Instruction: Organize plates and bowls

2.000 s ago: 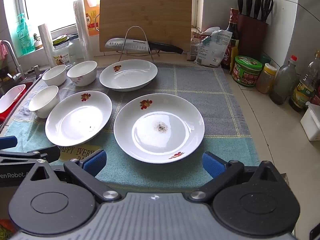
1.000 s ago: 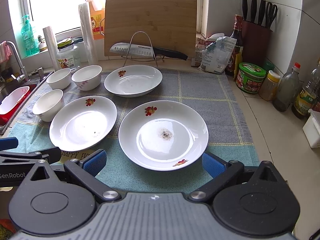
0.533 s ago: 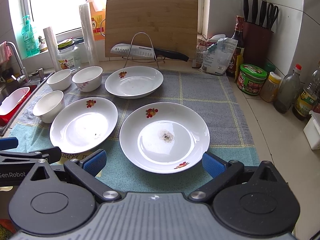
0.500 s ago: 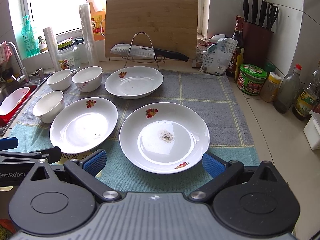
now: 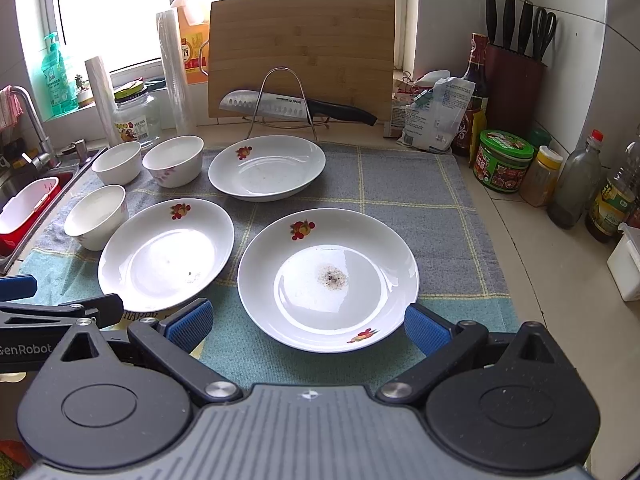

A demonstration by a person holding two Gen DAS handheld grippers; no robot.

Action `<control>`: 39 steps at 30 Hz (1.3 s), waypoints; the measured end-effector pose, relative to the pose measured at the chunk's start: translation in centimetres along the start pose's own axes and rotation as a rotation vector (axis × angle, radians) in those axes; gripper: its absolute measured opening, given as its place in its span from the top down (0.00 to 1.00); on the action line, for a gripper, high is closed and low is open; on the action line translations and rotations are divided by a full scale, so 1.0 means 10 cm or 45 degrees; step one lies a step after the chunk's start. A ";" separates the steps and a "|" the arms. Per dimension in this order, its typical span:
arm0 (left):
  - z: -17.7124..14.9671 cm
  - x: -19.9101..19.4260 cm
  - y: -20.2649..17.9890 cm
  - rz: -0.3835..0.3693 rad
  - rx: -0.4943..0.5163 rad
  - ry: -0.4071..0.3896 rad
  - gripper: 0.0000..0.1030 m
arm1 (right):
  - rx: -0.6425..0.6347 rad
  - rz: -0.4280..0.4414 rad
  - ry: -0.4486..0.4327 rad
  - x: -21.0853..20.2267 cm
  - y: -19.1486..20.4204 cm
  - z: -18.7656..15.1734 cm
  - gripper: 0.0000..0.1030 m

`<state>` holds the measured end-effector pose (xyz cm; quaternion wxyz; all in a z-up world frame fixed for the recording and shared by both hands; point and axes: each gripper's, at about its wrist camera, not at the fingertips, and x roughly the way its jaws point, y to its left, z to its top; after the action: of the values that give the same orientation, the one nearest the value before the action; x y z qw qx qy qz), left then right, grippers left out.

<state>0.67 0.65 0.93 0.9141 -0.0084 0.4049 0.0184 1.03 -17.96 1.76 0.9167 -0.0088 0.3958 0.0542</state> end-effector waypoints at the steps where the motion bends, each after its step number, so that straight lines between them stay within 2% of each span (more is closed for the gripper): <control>1: 0.01 0.01 -0.01 0.001 0.002 -0.001 0.01 | 0.001 0.000 -0.002 0.00 0.00 -0.01 0.00; 39: -0.01 0.02 -0.11 -0.022 -0.003 -0.017 0.01 | -0.063 0.019 -0.069 -0.02 -0.09 -0.02 0.00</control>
<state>0.76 -0.44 0.77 0.9170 -0.0129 0.3986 0.0112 0.85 -18.91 1.78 0.9262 -0.0269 0.3693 0.0710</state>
